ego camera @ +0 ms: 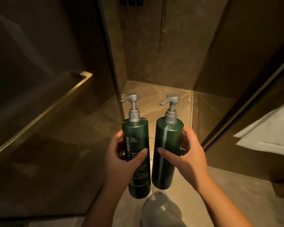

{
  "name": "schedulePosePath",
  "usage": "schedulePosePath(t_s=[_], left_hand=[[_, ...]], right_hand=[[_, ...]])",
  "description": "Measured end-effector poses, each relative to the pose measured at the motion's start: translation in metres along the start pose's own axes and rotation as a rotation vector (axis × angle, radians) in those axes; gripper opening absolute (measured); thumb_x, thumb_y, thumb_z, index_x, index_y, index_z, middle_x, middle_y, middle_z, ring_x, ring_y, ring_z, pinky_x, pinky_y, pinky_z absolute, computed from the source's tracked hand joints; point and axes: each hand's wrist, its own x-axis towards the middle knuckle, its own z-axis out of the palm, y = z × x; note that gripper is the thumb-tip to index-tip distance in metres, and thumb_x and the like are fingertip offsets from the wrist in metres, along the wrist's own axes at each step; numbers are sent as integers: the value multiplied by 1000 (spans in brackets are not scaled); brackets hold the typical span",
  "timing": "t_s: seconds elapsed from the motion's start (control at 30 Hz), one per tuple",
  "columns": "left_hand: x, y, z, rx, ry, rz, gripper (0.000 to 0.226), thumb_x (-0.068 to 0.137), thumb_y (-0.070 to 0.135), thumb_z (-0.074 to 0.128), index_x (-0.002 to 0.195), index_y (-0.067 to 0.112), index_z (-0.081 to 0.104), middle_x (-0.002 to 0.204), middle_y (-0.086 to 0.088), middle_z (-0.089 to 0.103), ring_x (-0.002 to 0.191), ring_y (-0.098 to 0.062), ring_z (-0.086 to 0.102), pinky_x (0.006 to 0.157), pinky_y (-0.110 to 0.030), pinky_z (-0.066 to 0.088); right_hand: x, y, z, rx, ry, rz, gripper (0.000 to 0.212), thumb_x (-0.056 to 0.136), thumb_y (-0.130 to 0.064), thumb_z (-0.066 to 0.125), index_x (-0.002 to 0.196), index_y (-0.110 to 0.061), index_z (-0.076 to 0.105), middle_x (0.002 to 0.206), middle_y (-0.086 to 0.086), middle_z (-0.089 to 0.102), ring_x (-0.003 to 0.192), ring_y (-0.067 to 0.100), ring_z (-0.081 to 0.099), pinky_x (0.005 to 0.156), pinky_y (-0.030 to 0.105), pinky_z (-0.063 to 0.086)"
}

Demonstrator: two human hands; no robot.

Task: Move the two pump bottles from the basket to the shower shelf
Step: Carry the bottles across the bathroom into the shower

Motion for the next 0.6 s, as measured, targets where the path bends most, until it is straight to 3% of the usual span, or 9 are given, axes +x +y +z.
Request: schedulePosePath(t_s=[0.1, 0.23, 0.33, 0.47, 0.6], left_hand=[[57, 19, 35, -6, -26, -5, 65, 48, 34, 76, 98, 61, 44, 106, 21, 59, 96, 0, 58, 75, -28, 48], [127, 42, 79, -4, -106, 52, 67, 52, 34, 76, 107, 54, 43, 106, 20, 56, 93, 8, 57, 69, -18, 44], [161, 49, 106, -16, -148, 45, 69, 50, 35, 75, 110, 47, 45, 109, 16, 58, 96, -2, 58, 72, -23, 46], [197, 45, 131, -20, -201, 0, 68, 45, 44, 76, 105, 52, 46, 108, 17, 58, 97, -1, 57, 72, -22, 46], [245, 36, 156, 3, -217, -1, 67, 45, 47, 73, 106, 55, 45, 105, 21, 60, 96, 2, 58, 68, -15, 47]], right_hand=[[59, 0, -18, 10, -15, -34, 73, 60, -24, 81, 120, -42, 42, 109, -26, 57, 105, -6, 52, 76, 7, 44], [128, 0, -48, 5, -30, -98, 70, 63, -26, 78, 120, -45, 41, 112, -26, 57, 107, -1, 54, 81, 8, 44], [170, 5, -63, -26, 11, -120, 70, 63, -23, 78, 116, -49, 41, 111, -32, 55, 105, -2, 54, 79, 6, 43], [213, 19, -71, -83, 15, -89, 75, 61, -24, 80, 111, -60, 36, 103, -47, 49, 102, -13, 49, 74, 0, 39], [258, 37, -77, -61, 49, -26, 72, 62, -27, 80, 116, -50, 38, 107, -32, 55, 103, -11, 51, 75, 1, 41]])
